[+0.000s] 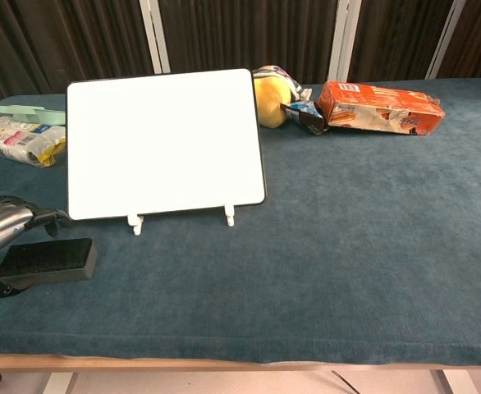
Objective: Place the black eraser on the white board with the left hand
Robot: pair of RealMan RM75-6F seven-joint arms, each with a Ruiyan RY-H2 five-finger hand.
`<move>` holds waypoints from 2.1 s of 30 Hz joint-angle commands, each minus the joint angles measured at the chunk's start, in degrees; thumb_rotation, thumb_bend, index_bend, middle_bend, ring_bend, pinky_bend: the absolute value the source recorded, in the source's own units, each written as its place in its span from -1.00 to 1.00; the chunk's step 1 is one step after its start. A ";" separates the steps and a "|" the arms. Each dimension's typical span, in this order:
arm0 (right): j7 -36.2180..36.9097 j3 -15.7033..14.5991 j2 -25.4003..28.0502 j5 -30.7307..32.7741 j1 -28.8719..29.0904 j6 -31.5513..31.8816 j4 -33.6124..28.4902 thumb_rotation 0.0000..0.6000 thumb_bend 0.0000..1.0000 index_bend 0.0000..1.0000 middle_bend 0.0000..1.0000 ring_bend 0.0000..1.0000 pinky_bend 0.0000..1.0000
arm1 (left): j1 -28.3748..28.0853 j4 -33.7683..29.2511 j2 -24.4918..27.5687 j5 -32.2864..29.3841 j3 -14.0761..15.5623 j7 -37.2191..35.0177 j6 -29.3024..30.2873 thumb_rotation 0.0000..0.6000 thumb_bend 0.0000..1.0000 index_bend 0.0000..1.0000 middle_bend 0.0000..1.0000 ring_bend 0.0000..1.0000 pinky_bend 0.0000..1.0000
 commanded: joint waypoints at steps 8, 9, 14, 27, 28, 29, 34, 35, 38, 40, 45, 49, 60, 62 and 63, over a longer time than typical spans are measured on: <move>-0.26 -0.02 -0.14 -0.04 0.08 0.03 -0.12 1.00 -0.68 -1.00 -1.00 -1.00 -1.00 | -0.77 1.63 -1.13 0.37 0.34 -0.86 0.43 1.00 -0.29 -0.31 -0.22 -0.53 -0.70; -0.27 -0.07 -0.15 -0.02 0.11 -0.08 -0.12 1.00 -0.68 -1.00 -1.00 -1.00 -1.00 | -0.80 1.81 -1.30 0.49 0.32 -0.98 0.60 1.00 -0.29 -0.26 -0.17 -0.50 -0.69; -0.14 0.07 -0.09 0.13 0.29 -0.23 -0.09 1.00 -0.68 -1.00 -1.00 -1.00 -1.00 | -1.07 3.25 -2.23 0.42 0.11 -1.09 1.14 1.00 -0.22 0.02 0.16 -0.27 -0.65; 0.02 -0.22 0.01 -0.19 -0.20 0.58 -0.14 1.00 -0.68 -1.00 -1.00 -1.00 -1.00 | 0.25 6.99 -4.64 10.29 -0.64 -6.95 11.61 1.00 0.12 0.57 0.75 0.18 -0.39; 0.04 -0.26 0.03 -0.23 -0.27 0.68 -0.16 1.00 -0.68 -1.00 -1.00 -1.00 -1.00 | 0.43 7.32 -4.74 11.62 -1.01 -8.43 13.01 1.00 0.12 0.58 0.76 0.19 -0.39; 0.07 -0.34 0.05 -0.31 -0.38 0.84 -0.21 1.00 -0.68 -1.00 -1.00 -1.00 -1.00 | 0.57 7.83 -5.01 13.18 -1.63 -10.46 14.73 1.00 0.12 0.59 0.77 0.19 -0.38; -0.02 -0.55 0.02 -0.67 -0.62 1.20 -0.30 1.00 -0.68 -1.00 -1.00 -1.00 -1.00 | -1.13 13.45 -7.94 17.16 -5.42 -16.01 18.52 1.00 0.12 0.59 0.78 0.21 -0.26; -0.06 -0.56 0.00 -0.68 -0.63 1.19 -0.30 1.00 -0.68 -1.00 -1.00 -1.00 -1.00 | -1.76 15.15 -9.03 17.40 -6.26 -16.54 18.73 1.00 0.12 0.59 0.79 0.21 -0.23; -0.16 -0.51 -0.08 -0.57 -0.55 1.01 -0.29 1.00 -0.68 -1.00 -1.00 -1.00 -1.00 | -3.44 19.45 -11.99 17.81 -7.97 -17.93 18.82 1.00 0.12 0.59 0.80 0.22 -0.17; -0.19 -0.50 -0.10 -0.54 -0.53 0.96 -0.30 1.00 -0.68 -1.00 -1.00 -1.00 -1.00 | -3.87 20.68 -12.89 17.89 -8.40 -18.37 18.90 1.00 0.12 0.59 0.80 0.22 -0.13; 0.42 -0.37 0.22 -0.20 -0.34 0.61 -0.38 1.00 -0.68 -1.00 -1.00 -1.00 -1.00 | -10.49 38.10 -24.68 16.51 -14.73 -18.98 19.57 1.00 0.12 0.59 0.80 0.22 -0.08; 0.93 -0.61 0.50 -0.65 -0.60 1.12 -0.40 1.00 -0.68 -1.00 -1.00 -1.00 -1.00 | -13.42 48.22 -30.06 16.89 -16.03 -20.38 21.51 1.00 0.10 0.58 0.80 0.22 -0.07; 2.61 -0.52 1.08 -1.09 -0.58 1.68 0.00 1.00 -0.68 -1.00 -1.00 -1.00 -1.00 | -18.36 63.76 -37.95 16.51 -15.68 -21.64 21.44 1.00 -0.02 0.52 0.75 0.21 -0.09; 2.82 -0.47 1.17 -1.10 -0.55 1.71 0.06 1.00 -0.68 -1.00 -1.00 -1.00 -1.00 | -18.69 65.10 -38.52 16.18 -15.71 -21.98 21.51 1.00 -0.07 0.49 0.73 0.19 -0.10; 2.91 -0.45 1.20 -1.08 -0.54 1.69 0.08 1.00 -0.68 -1.00 -1.00 -1.00 -1.00 | -18.80 65.61 -38.72 16.06 -15.67 -22.07 21.46 1.00 -0.09 0.47 0.72 0.19 -0.10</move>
